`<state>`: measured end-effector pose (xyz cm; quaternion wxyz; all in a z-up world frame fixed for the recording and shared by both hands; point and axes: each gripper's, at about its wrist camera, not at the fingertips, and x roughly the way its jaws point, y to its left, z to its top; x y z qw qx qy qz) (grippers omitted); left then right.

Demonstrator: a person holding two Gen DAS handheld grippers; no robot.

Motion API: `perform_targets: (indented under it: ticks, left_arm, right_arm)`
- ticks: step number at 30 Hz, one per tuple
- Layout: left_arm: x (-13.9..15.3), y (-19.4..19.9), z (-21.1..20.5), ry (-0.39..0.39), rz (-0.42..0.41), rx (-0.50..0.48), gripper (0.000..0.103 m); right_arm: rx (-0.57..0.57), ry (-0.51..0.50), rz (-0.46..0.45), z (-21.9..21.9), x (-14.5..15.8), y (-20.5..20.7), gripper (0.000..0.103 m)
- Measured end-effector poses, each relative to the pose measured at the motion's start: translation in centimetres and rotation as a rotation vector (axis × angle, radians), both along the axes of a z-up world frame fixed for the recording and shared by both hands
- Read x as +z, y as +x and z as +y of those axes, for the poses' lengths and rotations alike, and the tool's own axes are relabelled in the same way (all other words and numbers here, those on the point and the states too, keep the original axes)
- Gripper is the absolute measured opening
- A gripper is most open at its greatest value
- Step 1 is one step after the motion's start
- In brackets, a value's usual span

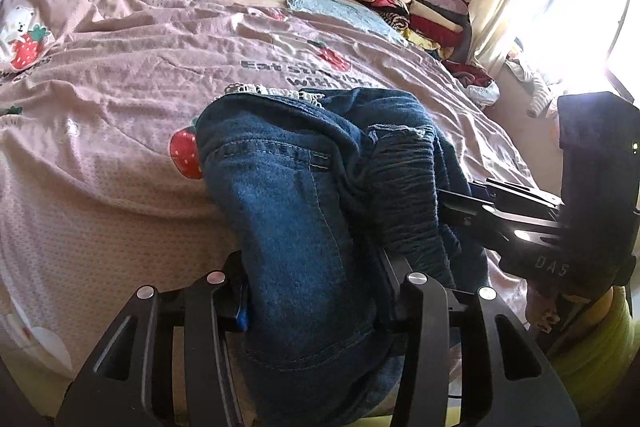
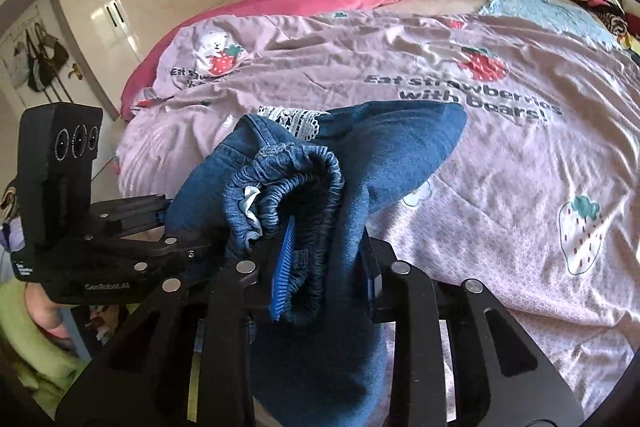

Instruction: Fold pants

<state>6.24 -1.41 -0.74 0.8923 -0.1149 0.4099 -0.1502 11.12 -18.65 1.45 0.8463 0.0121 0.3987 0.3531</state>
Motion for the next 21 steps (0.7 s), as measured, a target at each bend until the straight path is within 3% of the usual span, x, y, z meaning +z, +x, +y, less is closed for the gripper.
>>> perform_targets:
  ticks: [21]
  left_arm:
    - [3.1,-1.2,1.4,0.016,-0.06,0.043,0.043]
  right_arm:
    - [0.023,0.004,-0.039,1.6,2.4,-0.8,0.021]
